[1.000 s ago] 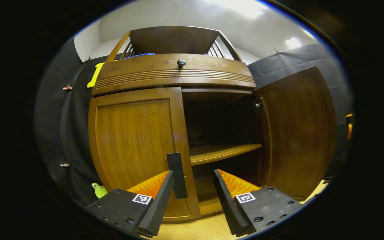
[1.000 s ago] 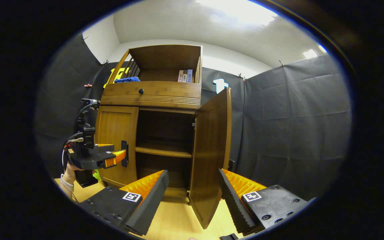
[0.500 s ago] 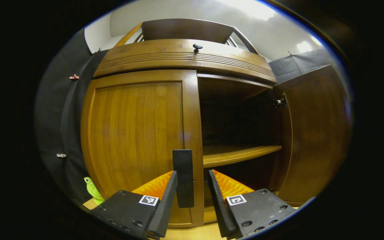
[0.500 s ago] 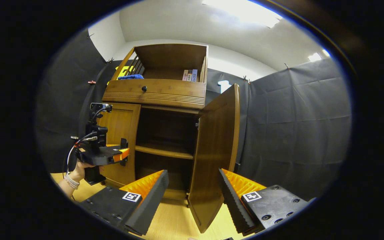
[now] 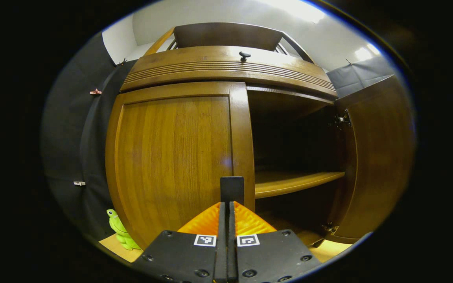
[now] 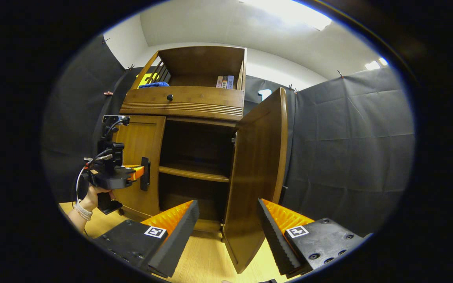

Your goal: Open the right door of the double-door shoe cabinet with the right hand, and open the left door with the left hand.

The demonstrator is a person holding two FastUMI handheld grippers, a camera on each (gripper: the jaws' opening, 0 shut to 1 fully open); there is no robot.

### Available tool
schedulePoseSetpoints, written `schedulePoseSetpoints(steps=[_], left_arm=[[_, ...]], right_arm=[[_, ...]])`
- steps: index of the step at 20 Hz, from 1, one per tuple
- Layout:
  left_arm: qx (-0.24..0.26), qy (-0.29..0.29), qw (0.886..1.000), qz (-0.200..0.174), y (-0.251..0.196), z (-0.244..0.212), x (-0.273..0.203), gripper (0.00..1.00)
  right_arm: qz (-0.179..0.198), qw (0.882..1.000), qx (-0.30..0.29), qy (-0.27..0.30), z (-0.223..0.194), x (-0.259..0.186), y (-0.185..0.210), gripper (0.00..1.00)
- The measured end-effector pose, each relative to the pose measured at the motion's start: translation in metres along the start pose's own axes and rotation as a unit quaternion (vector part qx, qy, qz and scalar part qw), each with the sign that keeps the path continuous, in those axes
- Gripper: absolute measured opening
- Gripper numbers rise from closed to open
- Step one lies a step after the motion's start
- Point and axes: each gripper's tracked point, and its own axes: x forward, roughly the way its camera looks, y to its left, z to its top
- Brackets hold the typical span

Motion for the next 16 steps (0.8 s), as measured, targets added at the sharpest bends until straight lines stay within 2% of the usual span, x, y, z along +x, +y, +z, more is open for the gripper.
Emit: schedulePoseSetpoints(steps=[2,4,7,10,11,13,16], left_arm=[[0.013,0.005,1.0,0.002,0.002,-0.003,0.002,0.05],[0.024,0.018,1.0,0.006,0.003,-0.008,-0.002,0.23],[0.012,0.019,1.0,-0.005,-0.004,-0.01,-0.004,0.5],[0.002,-0.01,1.0,0.007,-0.001,0.004,0.0,0.61],[-0.006,-0.012,1.0,0.008,0.0,0.006,0.003,0.69],[-0.02,0.004,1.0,0.002,-0.002,-0.003,0.012,0.73],[-0.016,0.03,0.999,0.012,0.004,-0.019,0.024,0.78]], right_arm=[[-0.003,1.0,0.004,-0.004,0.002,-0.002,-0.003,0.94],[-0.004,1.0,0.009,-0.007,0.002,-0.001,-0.005,0.94],[-0.002,1.0,0.011,0.007,-0.009,0.004,-0.007,0.94],[-0.001,1.0,0.009,0.027,-0.022,0.006,-0.009,0.95],[-0.001,0.999,0.01,0.03,-0.024,0.006,-0.01,0.96],[-0.004,0.999,0.009,0.031,-0.025,0.005,-0.014,0.96],[-0.013,1.0,0.005,0.027,-0.024,0.007,-0.02,0.96]])
